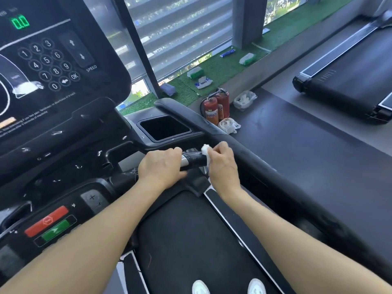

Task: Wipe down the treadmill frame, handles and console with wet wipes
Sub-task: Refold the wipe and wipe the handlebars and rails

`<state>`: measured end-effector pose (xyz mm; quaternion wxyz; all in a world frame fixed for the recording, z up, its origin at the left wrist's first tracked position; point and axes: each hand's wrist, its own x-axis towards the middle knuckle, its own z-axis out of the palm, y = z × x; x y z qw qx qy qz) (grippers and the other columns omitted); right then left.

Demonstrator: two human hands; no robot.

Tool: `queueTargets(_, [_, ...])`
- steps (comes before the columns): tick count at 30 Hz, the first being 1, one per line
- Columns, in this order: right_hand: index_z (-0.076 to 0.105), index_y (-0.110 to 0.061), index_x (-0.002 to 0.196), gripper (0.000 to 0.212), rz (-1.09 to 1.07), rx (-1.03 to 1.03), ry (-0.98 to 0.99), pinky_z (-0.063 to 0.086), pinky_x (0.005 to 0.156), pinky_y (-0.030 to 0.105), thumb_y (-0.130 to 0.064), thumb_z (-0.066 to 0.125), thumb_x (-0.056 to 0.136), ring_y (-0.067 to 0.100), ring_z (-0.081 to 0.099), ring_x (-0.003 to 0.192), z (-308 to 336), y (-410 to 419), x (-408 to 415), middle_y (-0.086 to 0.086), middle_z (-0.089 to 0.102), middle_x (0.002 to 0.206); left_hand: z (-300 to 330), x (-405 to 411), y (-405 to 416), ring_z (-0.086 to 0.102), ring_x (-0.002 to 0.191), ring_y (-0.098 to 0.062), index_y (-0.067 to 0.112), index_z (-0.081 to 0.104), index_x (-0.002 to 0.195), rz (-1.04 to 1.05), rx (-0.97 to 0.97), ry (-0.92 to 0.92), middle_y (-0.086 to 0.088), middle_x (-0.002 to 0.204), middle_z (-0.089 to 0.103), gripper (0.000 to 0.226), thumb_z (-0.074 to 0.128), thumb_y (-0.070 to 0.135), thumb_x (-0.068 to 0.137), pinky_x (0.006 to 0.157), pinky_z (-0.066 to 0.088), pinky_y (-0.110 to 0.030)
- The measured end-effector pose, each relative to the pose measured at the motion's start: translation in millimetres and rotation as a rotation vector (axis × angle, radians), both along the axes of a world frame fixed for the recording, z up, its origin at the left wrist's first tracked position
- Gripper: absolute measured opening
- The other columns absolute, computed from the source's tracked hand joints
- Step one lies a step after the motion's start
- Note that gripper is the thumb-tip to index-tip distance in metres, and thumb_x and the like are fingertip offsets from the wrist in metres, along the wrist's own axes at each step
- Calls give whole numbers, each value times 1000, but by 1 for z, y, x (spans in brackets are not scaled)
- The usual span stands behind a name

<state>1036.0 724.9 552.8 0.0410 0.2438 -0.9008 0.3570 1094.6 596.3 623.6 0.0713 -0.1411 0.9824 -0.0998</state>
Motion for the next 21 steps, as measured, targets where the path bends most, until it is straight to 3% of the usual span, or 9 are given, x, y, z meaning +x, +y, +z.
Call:
queueTargets(2, [58,-11,98,28,91,-25,46,38,65,29,8,52,78,17,34,83,5,-7,8,1,39,91,1,0,1,63,91,-28,21,36,88,1,1,-10,0,99,64,38,56,53,84,63,38,-33])
queueTargets(6, [64,-7,106,23,167,81,68,42,73,32,2,52,87,25,44,89,0,9,-12,9,49,96,3,1,2,63,92,-28,22,34,89,-8,-14,-11,0,100,64,38,56,53,85,63,38,-32])
queueTargets(8, [60,-7,94,16,128,158,-49,37,79,30,-3,45,93,28,44,96,-6,25,-30,11,47,100,2,2,1,63,93,-28,22,33,90,-18,-17,-14,0,102,63,39,55,54,85,65,37,-33])
queueTargets(10, [52,-11,81,12,86,156,-100,34,75,29,-10,50,92,27,46,93,-6,25,-34,5,42,89,1,1,1,63,94,-28,22,34,91,-23,-22,-15,0,104,63,39,55,54,86,65,37,-33])
queueTargets(13, [51,-11,79,15,144,0,-144,26,65,22,-22,55,88,11,44,79,16,-6,-11,-5,40,80,0,1,1,64,95,-27,21,42,96,-24,-39,-8,1,105,64,37,56,54,85,64,36,-32])
queueTargets(17, [63,-13,76,19,387,-26,-34,33,72,32,-5,53,90,24,42,86,41,-20,0,6,44,89,0,0,1,63,100,-25,20,48,108,-5,-20,-22,2,110,64,40,55,52,86,67,36,-31])
queueTargets(21, [70,-10,107,26,309,273,-60,37,84,34,-3,51,90,30,45,102,17,-1,-47,6,54,112,1,0,2,63,97,-27,20,44,99,-5,-40,-13,1,107,63,37,53,54,86,66,35,-31])
